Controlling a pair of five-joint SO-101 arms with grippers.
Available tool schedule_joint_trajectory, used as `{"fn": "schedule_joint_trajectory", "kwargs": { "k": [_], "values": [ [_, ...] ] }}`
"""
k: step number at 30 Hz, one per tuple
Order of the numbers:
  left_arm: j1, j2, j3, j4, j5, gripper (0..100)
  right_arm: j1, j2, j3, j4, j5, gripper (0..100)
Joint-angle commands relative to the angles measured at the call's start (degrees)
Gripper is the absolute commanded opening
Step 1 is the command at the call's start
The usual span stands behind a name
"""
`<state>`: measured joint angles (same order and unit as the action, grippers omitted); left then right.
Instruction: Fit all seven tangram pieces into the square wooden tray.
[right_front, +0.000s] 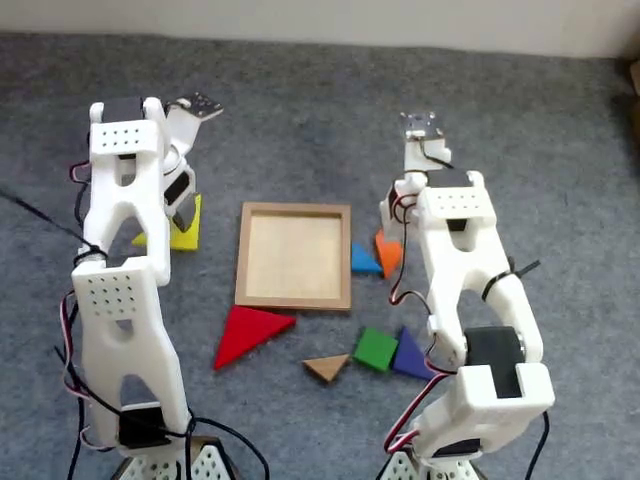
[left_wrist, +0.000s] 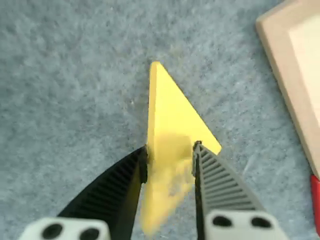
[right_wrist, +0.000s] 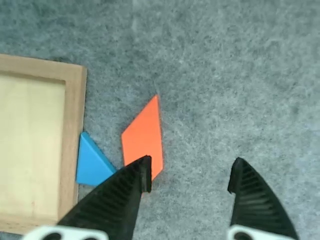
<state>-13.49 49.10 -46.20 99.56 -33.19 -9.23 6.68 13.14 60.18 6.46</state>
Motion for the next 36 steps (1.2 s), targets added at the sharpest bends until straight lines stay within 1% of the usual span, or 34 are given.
{"fn": "schedule_joint_trajectory", "kwargs": {
  "k": [1, 5, 8, 13, 14, 16, 19, 23, 26, 28, 31, 34, 36],
  "values": [
    [1.63, -0.57, -2.07, 0.79, 0.70, 15, 0.92, -1.19, -0.40, -0.75, 0.44, 25.0],
    [2.24, -0.57, -2.33, 0.88, 3.69, 15, 0.92, -1.19, -0.40, -0.75, 0.53, 25.0],
    [2.24, -0.57, -2.42, 0.79, 3.60, 16, 0.92, -1.19, -0.40, -0.75, 0.53, 25.0],
    [-0.66, -0.57, -2.51, 0.44, 3.52, 30, 0.92, -1.19, -0.31, -0.75, 0.53, 25.0],
    [-1.54, -0.57, -2.51, 0.44, 3.43, 32, 0.92, -1.19, -0.31, -0.75, 0.53, 25.0],
    [-2.68, -0.31, -2.51, -0.09, 2.81, 31, 0.92, -1.19, -0.31, -0.75, 0.53, 25.0],
    [-3.82, 0.04, -2.07, -2.20, 0.00, 32, 0.92, -1.19, -0.31, -0.75, 0.44, 25.0],
    [-4.97, 3.82, -2.42, -4.57, -0.53, 32, 0.92, -1.19, -0.31, -0.75, 0.44, 25.0],
    [-4.88, 7.16, -2.51, -4.48, -0.62, 31, 0.92, -1.19, -0.31, -0.75, 0.44, 25.0],
    [-3.82, 8.75, -2.51, -4.48, -0.70, 29, 0.92, -1.19, -0.31, -0.75, 0.44, 25.0],
    [-2.86, 9.45, -2.51, -4.04, -3.52, 23, 0.92, -1.19, -0.31, -0.75, 0.44, 25.0],
    [-2.15, 9.19, -2.51, -3.96, -4.13, 19, 0.92, -1.19, -0.31, -0.75, 0.44, 25.0],
    [-1.71, 9.10, -2.51, -1.93, -4.13, 16, 0.92, -1.19, -0.31, -0.75, 0.44, 25.0]
  ]
}}
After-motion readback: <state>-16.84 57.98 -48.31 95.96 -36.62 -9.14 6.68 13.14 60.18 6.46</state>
